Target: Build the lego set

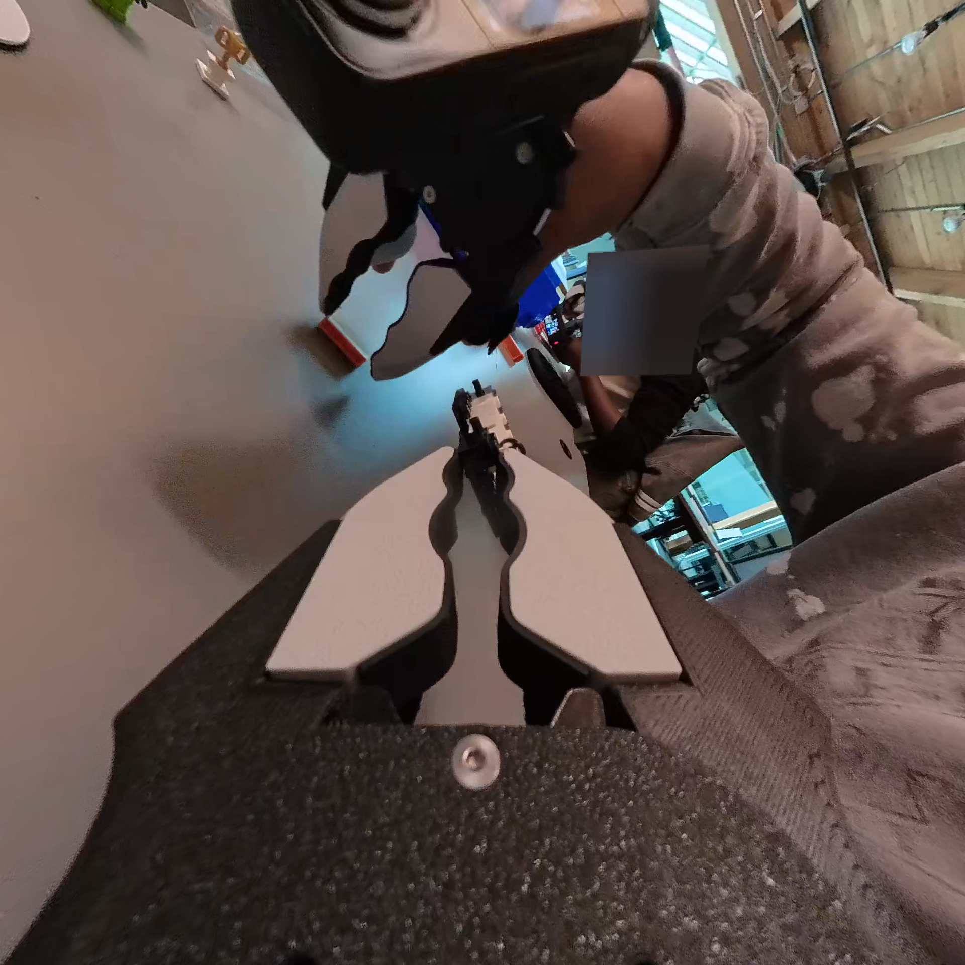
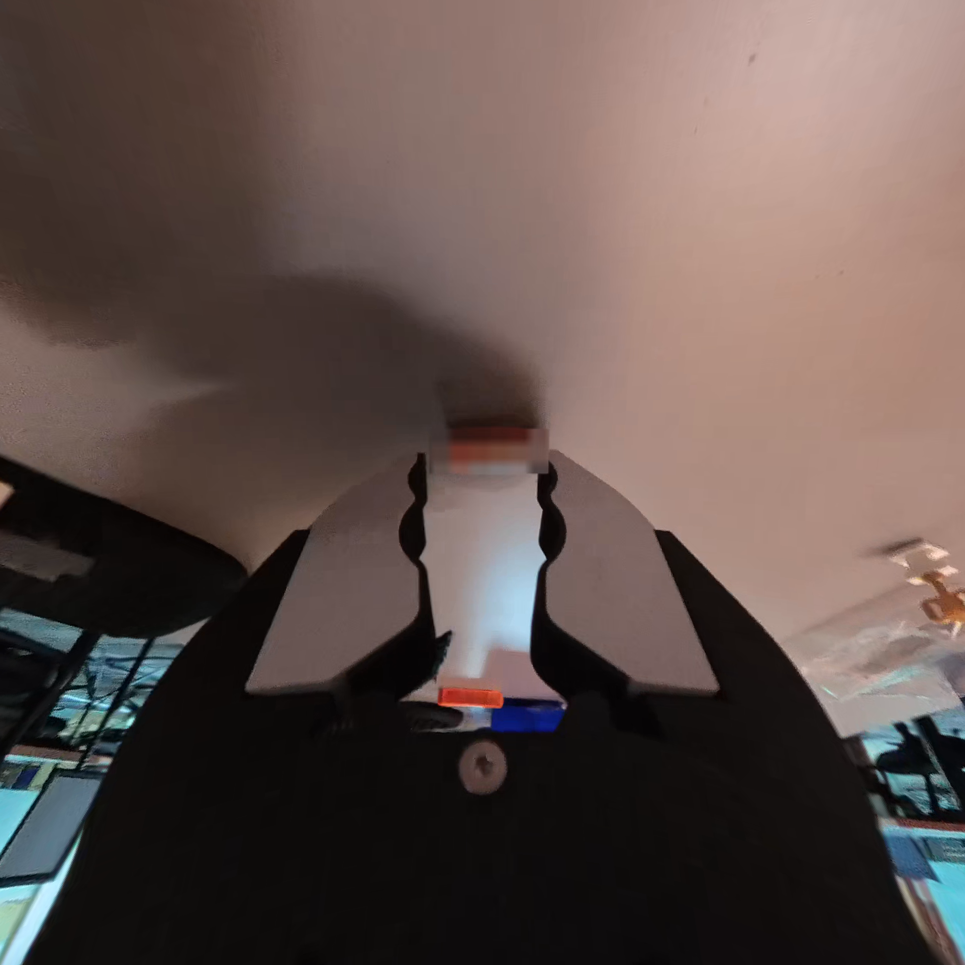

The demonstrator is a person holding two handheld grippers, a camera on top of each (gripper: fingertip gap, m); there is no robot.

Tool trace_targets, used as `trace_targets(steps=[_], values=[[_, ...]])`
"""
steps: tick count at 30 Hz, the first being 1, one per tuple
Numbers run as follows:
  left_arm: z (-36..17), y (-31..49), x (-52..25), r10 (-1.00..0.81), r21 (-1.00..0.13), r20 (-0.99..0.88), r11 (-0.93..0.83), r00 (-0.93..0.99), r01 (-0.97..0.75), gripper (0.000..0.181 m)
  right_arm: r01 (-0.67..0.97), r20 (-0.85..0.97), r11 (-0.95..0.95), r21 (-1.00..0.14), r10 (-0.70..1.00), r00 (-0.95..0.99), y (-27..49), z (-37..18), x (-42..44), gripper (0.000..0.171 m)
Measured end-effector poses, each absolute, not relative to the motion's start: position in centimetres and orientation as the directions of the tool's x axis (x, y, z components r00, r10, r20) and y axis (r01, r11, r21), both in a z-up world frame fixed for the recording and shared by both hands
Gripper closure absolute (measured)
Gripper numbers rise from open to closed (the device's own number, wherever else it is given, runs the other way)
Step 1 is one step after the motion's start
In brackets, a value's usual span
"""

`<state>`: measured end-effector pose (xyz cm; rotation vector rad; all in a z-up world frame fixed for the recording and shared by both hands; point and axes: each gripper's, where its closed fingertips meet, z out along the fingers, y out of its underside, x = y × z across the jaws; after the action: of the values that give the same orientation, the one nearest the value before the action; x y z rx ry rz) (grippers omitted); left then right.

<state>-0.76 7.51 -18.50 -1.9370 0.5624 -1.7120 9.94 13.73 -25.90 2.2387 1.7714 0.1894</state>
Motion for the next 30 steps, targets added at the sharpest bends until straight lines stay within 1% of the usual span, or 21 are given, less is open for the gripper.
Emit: trace_targets(steps=[2, 3, 4, 6, 7, 9, 11, 14, 16, 19, 24, 27, 30], values=[[-18.4, 7.5, -0.8, -0.611, -0.618, 0.78, -0.786, 0.133, 0.012, 0.17, 0.938, -0.116, -0.233, 0.256, 0.956, 0.27, 13.5, -26.0, 9.1, 0.126], [-18.4, 7.5, -0.9, -0.615, -0.622, 0.777, -0.783, 0.137, 0.012, 0.17, 0.947, -0.14, -0.238, 0.217, 0.952, 0.272, 13.5, -25.9, 8.7, 0.125], [-18.3, 7.5, -0.9, -0.617, -0.624, 0.775, -0.781, 0.139, 0.012, 0.17, 0.958, -0.16, -0.237, 0.16, 0.952, 0.262, 13.5, -25.7, 8.3, 0.124], [-18.3, 7.7, -1.0, -0.616, -0.623, 0.776, -0.782, 0.138, 0.016, 0.17, 0.975, -0.168, -0.221, 0.011, 0.961, 0.22, 14.0, -24.9, 7.6, 0.126], [-18.2, 7.7, -1.0, -0.614, -0.622, 0.777, -0.783, 0.136, 0.019, 0.17, 0.979, -0.149, -0.189, -0.071, 0.973, 0.177, 14.4, -24.4, 7.4, 0.128], [-18.2, 7.8, -1.0, -0.611, -0.618, 0.781, -0.786, 0.133, 0.021, 0.17, 0.975, -0.068, -0.06, -0.212, 0.997, 0.046, 14.8, -23.6, 7.9, 0.131], [-18.3, 7.8, -1.0, -0.61, -0.618, 0.781, -0.786, 0.134, 0.019, 0.17, 0.95, 0.023, 0.056, -0.306, 0.998, -0.051, 14.8, -23.4, 8.8, 0.132], [-18.2, 7.8, -1.0, -0.616, -0.623, 0.777, -0.782, 0.128, 0.019, 0.17, 0.915, 0.111, 0.14, -0.379, 0.988, -0.106, 14.6, -24.0, 10.1, 0.135], [-18.0, 7.7, -0.9, -0.63, -0.636, 0.767, -0.771, 0.124, 0.016, 0.17, 0.887, 0.131, 0.166, -0.431, 0.984, -0.12, 14.3, -24.6, 10.5, 0.134], [-18.1, 7.7, -0.9, -0.654, -0.661, 0.744, -0.75, 0.134, 0.008, 0.17, 0.841, 0.085, 0.121, -0.527, 0.992, -0.089, 13.9, -25.4, 10.8, 0.13], [-18.3, 7.6, -0.8, -0.689, -0.695, 0.712, -0.719, 0.136, -0.009, 0.17, 0.719, 0.031, 0.085, -0.689, 0.996, -0.088, 14.1, -25.9, 9.9, 0.13], [-18.4, 7.8, -0.7, -0.708, -0.713, 0.693, -0.701, 0.138, -0.015, 0.17, 0.672, 0.041, 0.109, -0.732, 0.992, -0.117, 14.2, -26.1, 9.6, 0.132], [-18.5, 8.0, -0.6, -0.711, -0.718, 0.689, -0.696, 0.136, -0.005, 0.17, 0.649, 0.045, 0.123, -0.751, 0.99, -0.136, 14.1, -26.1, 9.5, 0.132]])
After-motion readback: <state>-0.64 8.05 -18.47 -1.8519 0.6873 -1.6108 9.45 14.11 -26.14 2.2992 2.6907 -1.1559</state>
